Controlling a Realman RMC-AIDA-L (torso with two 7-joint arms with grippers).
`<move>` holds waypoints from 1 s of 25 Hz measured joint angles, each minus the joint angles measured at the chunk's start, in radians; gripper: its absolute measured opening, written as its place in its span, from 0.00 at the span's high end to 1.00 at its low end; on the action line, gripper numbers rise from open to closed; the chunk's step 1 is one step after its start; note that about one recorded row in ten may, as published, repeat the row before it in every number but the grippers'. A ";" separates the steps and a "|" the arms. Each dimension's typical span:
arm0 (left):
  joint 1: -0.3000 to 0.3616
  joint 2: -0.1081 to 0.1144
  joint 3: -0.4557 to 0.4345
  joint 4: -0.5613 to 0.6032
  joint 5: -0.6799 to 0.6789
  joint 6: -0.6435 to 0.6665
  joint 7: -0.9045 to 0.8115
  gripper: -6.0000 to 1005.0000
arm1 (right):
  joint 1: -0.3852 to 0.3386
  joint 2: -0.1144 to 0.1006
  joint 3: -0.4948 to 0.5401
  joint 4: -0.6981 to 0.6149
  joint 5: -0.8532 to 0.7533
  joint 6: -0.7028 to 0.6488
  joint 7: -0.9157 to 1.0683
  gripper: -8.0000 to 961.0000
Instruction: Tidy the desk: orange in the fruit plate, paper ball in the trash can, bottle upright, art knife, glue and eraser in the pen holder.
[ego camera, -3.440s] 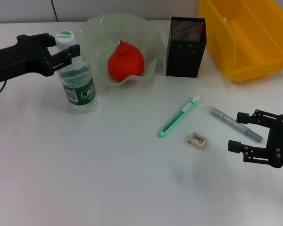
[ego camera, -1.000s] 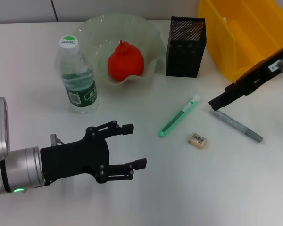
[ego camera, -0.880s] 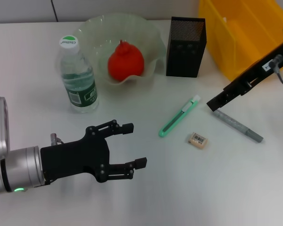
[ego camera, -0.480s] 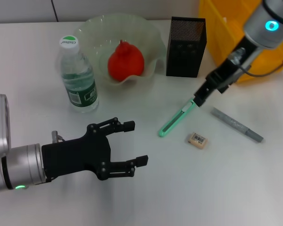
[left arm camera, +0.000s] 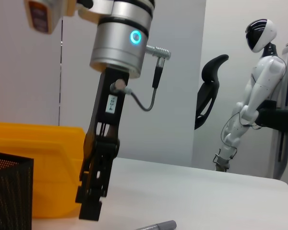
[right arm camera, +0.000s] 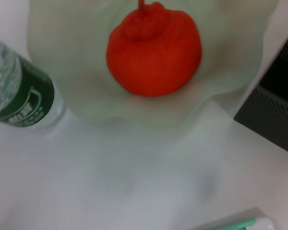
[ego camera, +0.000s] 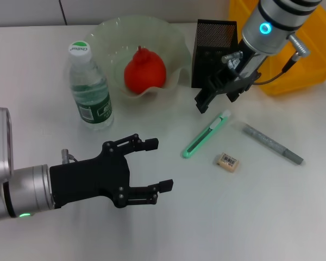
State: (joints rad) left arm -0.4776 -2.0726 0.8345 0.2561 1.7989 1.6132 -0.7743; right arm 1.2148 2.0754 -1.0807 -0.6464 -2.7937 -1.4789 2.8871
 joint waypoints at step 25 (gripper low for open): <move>-0.003 -0.004 -0.011 -0.038 -0.011 0.010 0.062 0.14 | -0.017 0.010 0.030 0.178 0.056 0.168 0.055 0.17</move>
State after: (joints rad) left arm -0.4809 -2.0768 0.8236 0.2177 1.7878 1.6232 -0.7120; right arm 1.1976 2.0855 -1.0511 -0.4687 -2.7379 -1.3110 2.9424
